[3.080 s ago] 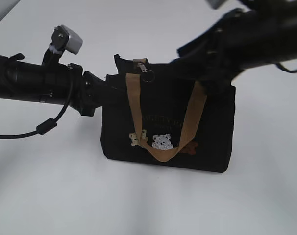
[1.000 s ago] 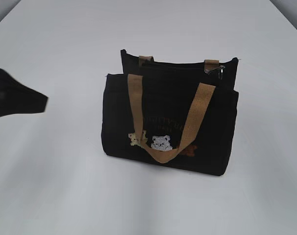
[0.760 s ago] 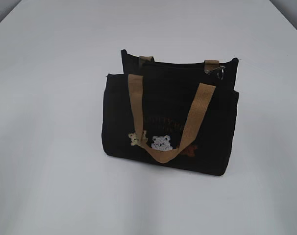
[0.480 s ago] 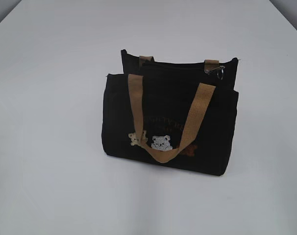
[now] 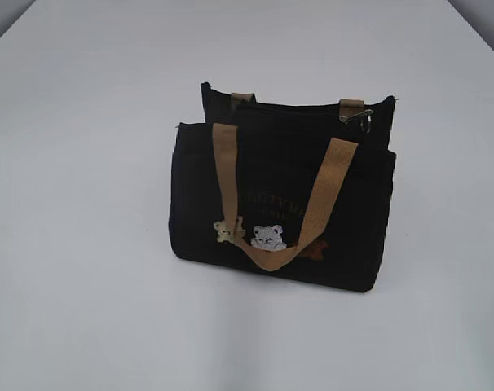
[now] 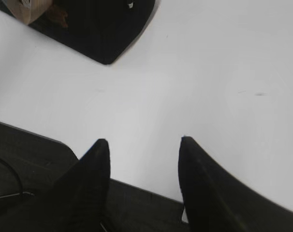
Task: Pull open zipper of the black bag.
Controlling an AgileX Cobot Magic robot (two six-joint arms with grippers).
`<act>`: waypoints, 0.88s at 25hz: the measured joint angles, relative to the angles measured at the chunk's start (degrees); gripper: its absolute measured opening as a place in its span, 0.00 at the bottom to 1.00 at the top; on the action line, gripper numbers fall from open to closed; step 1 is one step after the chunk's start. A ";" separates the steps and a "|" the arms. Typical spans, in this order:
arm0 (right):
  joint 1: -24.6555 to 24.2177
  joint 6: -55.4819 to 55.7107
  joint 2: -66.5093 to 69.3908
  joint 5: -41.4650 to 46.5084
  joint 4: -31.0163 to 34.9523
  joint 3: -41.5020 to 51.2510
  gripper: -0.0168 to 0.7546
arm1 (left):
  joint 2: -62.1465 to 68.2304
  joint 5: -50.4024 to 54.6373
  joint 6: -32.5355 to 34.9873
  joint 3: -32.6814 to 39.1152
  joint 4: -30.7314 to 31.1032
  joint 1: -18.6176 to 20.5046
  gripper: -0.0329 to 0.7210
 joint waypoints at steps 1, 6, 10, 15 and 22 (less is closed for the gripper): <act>0.00 0.00 -1.30 0.00 -0.06 0.00 0.50 | -0.07 -0.07 0.00 0.00 0.00 0.00 0.43; 0.00 -0.11 -8.00 -0.07 -0.12 0.00 0.50 | -0.07 -0.19 0.00 0.00 0.00 0.00 0.42; 0.00 -0.11 -11.32 -0.07 -0.25 0.06 0.50 | -0.07 -0.31 0.00 0.00 0.00 0.00 0.42; 0.00 -0.11 -11.32 -0.07 -0.27 0.06 0.50 | -0.07 -0.31 0.00 0.00 0.00 0.00 0.42; 0.00 -0.11 -11.32 -0.07 -0.32 0.06 0.49 | -0.07 -0.38 0.00 0.00 0.00 0.13 0.42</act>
